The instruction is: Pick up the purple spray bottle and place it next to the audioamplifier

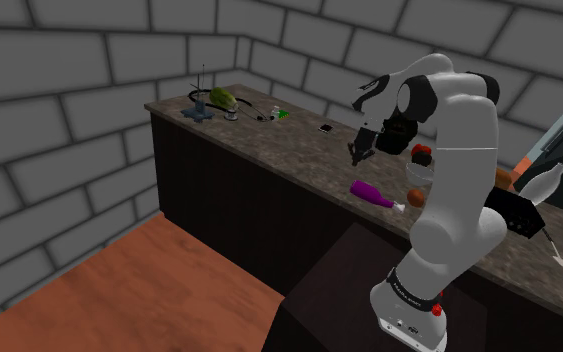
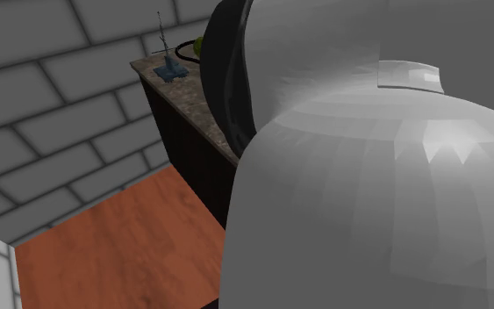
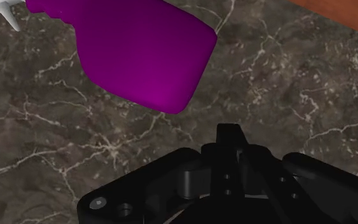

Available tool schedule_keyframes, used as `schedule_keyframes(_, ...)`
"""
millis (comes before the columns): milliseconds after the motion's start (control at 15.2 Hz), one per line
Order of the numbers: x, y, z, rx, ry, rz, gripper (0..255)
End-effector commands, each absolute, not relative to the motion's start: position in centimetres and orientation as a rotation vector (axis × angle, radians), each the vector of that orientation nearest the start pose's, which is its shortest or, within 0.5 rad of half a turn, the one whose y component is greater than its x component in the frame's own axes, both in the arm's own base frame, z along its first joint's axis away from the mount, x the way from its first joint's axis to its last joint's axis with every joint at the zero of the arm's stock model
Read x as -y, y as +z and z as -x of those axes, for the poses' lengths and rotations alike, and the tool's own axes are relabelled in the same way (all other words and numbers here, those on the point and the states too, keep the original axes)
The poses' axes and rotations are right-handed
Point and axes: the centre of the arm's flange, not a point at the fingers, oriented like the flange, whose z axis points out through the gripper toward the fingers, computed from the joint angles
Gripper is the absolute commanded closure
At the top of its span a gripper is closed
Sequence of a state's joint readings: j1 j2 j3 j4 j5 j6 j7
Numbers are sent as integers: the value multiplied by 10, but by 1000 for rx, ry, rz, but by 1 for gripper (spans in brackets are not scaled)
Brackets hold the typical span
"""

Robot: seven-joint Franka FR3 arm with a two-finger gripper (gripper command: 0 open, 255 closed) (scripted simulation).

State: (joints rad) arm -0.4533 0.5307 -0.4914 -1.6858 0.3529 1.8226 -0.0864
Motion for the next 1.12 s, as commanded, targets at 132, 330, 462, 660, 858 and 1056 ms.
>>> schedule_keyframes(132, 453, 299, -397, -1198, 304, 2678, 0)
schedule_keyframes(330, 422, 299, -362, -922, 231, 2841, 0)
schedule_keyframes(462, 405, 297, -335, -728, 180, 2934, 0)
schedule_keyframes(660, 388, 291, -292, -421, 99, 3047, 0)
schedule_keyframes(858, 381, 282, -247, -100, 15, 3125, 0)
schedule_keyframes(1056, 384, 270, -202, 232, -73, 3168, 0)
